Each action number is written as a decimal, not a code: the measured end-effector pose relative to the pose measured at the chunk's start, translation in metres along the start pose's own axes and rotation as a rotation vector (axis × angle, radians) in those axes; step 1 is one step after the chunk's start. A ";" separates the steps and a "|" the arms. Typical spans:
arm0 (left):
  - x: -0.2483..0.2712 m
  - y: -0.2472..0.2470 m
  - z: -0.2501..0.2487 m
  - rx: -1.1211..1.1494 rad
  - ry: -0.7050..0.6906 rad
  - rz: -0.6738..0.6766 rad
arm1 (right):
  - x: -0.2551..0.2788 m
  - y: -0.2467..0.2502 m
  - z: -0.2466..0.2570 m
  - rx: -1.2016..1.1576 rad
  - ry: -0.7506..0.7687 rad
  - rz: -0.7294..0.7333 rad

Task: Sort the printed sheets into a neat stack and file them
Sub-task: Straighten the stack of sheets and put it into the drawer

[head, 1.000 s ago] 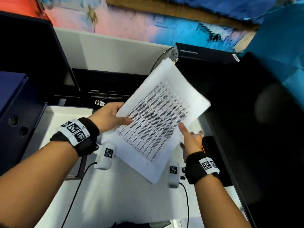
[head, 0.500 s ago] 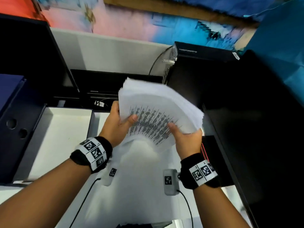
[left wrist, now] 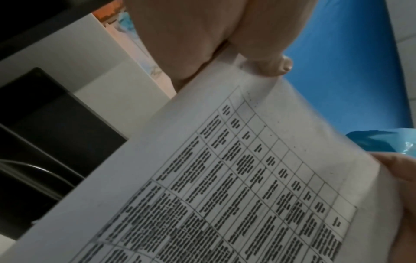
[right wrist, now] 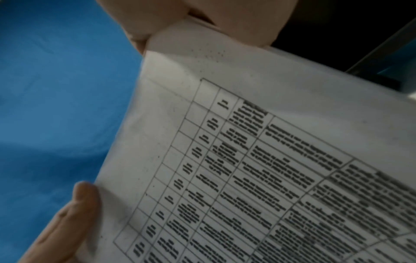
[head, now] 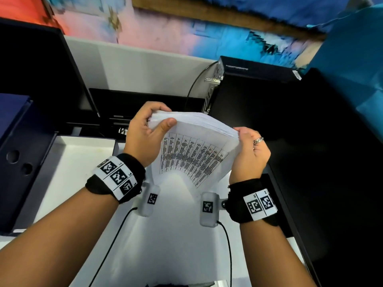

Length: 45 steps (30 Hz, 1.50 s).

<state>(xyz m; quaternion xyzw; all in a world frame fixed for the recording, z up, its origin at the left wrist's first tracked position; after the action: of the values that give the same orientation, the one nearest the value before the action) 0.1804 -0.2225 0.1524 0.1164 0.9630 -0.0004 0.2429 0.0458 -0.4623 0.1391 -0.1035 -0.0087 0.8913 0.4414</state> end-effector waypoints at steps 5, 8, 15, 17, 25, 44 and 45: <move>0.005 0.003 0.003 -0.141 -0.038 -0.049 | 0.012 -0.004 -0.010 0.015 -0.008 0.068; 0.004 -0.001 0.007 -0.056 0.013 -0.039 | 0.019 -0.008 -0.029 0.002 -0.106 0.153; 0.004 -0.009 0.039 0.125 0.246 0.131 | 0.009 -0.004 -0.045 -0.025 -0.170 0.156; 0.006 -0.013 0.043 0.159 0.266 0.168 | 0.007 -0.006 -0.052 -0.024 -0.193 0.176; 0.013 -0.006 0.063 -0.071 0.338 0.161 | 0.008 -0.008 -0.059 0.035 -0.281 0.186; 0.132 0.003 0.186 -0.435 0.872 0.308 | 0.065 0.014 -0.203 0.649 -0.557 0.485; 0.147 0.003 0.196 -0.494 0.939 0.335 | 0.081 0.012 -0.224 0.737 -0.592 0.584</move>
<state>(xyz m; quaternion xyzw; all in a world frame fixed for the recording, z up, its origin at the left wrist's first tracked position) 0.1472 -0.1980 -0.0886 0.1954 0.9076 0.3159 -0.1956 0.0313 -0.4225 -0.0955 0.3147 0.2091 0.9116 0.1616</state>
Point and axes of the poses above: each hand's wrist, its own x-axis away from the middle knuckle, its own y-axis out of the back of the hand, z = x × y, the point moved 10 cm from there along -x, towards the middle knuckle, and after that the axes turned 3 degrees about -y, right-handed, at the moved point
